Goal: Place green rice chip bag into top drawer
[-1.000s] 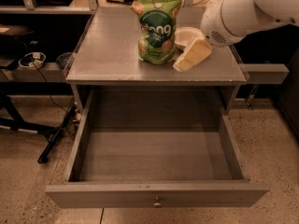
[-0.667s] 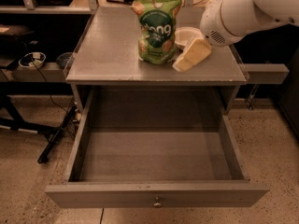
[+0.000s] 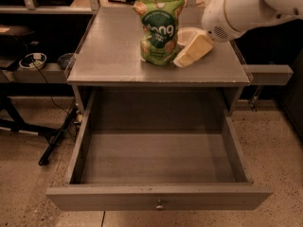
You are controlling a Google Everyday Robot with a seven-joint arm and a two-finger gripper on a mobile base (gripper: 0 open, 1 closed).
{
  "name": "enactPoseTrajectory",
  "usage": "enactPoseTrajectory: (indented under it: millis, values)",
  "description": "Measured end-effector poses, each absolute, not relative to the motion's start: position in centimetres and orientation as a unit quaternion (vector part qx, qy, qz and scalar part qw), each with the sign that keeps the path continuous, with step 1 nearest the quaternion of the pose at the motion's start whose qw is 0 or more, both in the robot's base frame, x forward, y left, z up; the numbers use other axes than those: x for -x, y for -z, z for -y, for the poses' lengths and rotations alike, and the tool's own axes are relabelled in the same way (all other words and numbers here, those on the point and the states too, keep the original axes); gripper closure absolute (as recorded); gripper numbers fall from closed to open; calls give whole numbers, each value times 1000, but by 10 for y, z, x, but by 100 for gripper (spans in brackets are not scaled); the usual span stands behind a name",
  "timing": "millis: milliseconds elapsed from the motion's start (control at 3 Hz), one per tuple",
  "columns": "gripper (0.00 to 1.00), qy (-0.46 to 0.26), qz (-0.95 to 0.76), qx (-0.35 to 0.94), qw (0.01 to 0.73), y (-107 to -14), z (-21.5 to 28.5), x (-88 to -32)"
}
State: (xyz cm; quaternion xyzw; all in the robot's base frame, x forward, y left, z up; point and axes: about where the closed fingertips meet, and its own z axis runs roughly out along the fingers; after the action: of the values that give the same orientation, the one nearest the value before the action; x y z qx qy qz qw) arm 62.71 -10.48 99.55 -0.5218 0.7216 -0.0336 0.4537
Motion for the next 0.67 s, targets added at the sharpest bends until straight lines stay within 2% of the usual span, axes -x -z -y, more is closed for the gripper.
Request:
enactPoseTrajectory:
  millis: [667]
  values:
    - [0, 14, -680, 557, 476, -1013, 87, -670]
